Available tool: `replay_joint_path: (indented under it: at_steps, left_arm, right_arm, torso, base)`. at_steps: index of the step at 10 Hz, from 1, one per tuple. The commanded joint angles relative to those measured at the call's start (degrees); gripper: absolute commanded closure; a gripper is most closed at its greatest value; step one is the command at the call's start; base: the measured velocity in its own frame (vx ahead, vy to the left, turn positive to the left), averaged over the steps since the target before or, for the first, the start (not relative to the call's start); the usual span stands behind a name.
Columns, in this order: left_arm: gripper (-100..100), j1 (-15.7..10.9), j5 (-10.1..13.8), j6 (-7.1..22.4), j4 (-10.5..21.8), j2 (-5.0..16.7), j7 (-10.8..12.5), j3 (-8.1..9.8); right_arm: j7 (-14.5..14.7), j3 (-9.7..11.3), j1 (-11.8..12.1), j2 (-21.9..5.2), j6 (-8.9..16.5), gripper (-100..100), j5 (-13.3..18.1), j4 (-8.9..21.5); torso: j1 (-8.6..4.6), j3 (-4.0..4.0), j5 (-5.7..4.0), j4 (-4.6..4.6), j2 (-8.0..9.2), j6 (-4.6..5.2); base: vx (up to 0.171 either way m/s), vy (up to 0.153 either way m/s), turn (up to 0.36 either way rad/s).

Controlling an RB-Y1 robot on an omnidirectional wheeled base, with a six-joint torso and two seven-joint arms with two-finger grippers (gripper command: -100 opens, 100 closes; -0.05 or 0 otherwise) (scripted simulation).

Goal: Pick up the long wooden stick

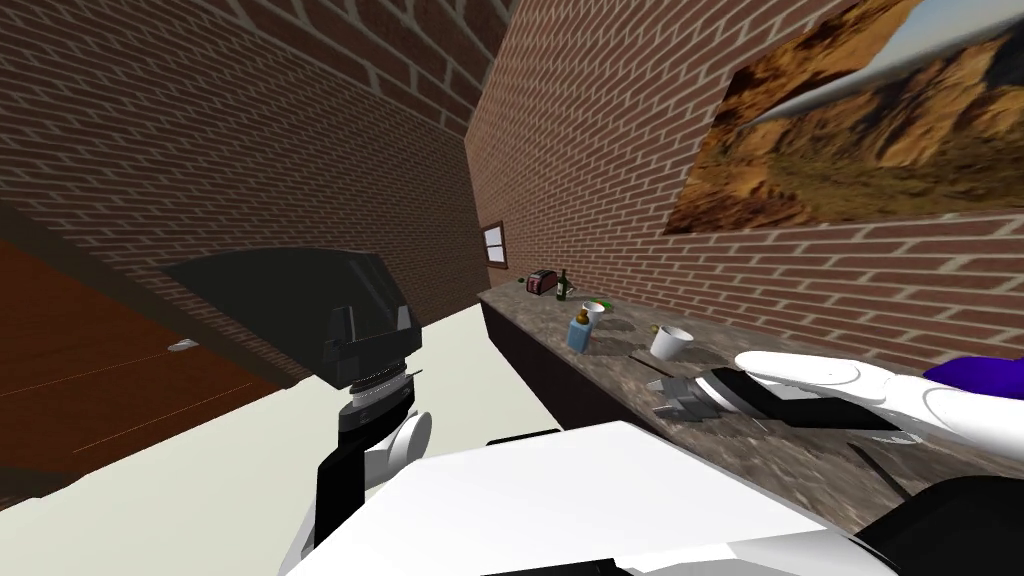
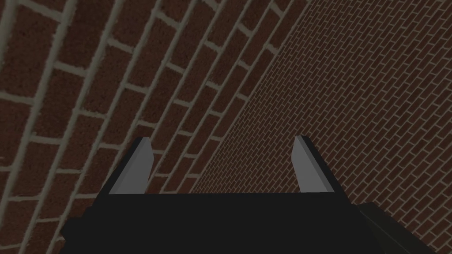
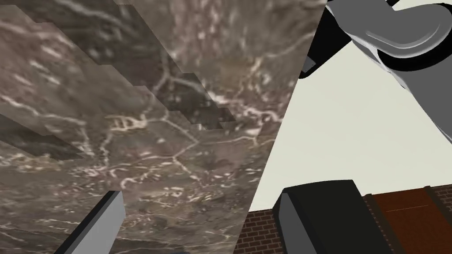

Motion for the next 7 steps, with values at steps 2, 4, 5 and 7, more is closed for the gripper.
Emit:
replay_joint_path:
  at_steps: [2,4,5,7]
  left_arm:
    - [0,0.0,0.0,0.0,0.0,0.0,0.0,0.0]
    - [0,0.0,0.0,0.0,0.0,0.0,0.0,0.0]
    - [0,0.0,0.0,0.0,0.0,0.0,0.0,0.0]
    - [0,0.0,0.0,0.0,0.0,0.0,0.0,0.0]
  right_arm:
    - [-0.5,1.7,1.3,-3.7,-1.2,-100,2.8,5.3]
    - [-1.0,2.6,1.7,-4.8,-1.7,-100,4.1,7.6]
    - [-1.6,3.5,2.0,-5.6,-2.1,-100,5.4,9.8]
    - [-2.3,4.4,2.4,-6.1,-2.5,-100,6.5,11.9]
  torso:
    - [-0.02,0.01,-0.02,0.0,0.02,-0.04]
    - [-0.02,0.01,-0.02,0.01,0.03,0.01]
    - [-0.02,0.03,-0.02,0.01,0.05,-0.02]
    - [0.03,-0.04,0.0,-0.02,-0.06,-0.02]
  base:
    - [0.047,0.034,0.212]
    - [0.04,0.028,0.107]
    - [0.058,0.035,0.279]
    - [0.058,0.03,0.143]
